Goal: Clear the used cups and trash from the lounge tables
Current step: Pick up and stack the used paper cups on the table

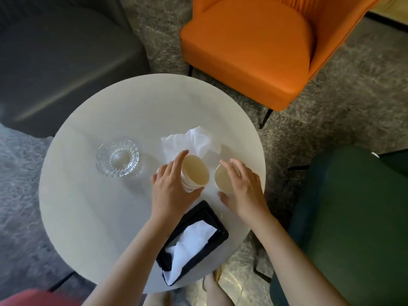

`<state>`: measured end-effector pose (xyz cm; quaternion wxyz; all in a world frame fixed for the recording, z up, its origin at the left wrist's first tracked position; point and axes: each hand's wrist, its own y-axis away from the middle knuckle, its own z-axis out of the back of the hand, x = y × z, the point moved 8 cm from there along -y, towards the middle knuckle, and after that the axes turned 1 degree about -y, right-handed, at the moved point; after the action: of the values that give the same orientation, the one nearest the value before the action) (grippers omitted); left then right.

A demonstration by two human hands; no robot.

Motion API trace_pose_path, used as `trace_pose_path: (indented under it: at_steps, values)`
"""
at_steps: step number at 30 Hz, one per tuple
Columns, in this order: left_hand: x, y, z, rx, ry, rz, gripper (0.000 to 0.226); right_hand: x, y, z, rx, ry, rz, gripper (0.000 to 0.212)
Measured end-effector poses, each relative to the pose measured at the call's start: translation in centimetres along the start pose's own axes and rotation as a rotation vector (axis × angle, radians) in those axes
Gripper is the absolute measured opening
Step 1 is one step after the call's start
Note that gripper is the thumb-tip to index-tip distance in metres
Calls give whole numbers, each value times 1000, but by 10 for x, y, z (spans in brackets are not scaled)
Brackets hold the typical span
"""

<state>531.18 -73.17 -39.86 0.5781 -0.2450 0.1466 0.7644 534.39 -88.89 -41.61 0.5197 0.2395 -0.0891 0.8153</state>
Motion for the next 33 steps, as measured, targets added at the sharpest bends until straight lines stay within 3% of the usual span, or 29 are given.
trace_pose_path:
  at_steps: [5, 7, 10, 16, 21, 26, 33]
  values:
    - [7, 9, -3, 19, 9, 43, 73, 15, -3, 39, -376, -331, 67, 60]
    - [6, 11, -1, 22, 44, 47, 72, 26, 0, 48, -432, -464, 135, 60]
    - [-2, 15, 3, 26, 114, 22, 70, 46, -2, 34, -281, -540, 184, 60]
    - [1, 20, 28, -72, 133, -22, 72, 90, -6, -12, -13, -335, 240, 62]
    - [47, 24, 47, -146, 242, 176, 80, 120, -19, -32, 152, -360, 332, 61]
    - [108, 37, 77, -384, 359, 360, 71, 122, -36, -30, 18, -452, 245, 60]
    - [157, 58, 71, -396, 396, 468, 75, 94, -39, -43, -164, -374, 99, 61]
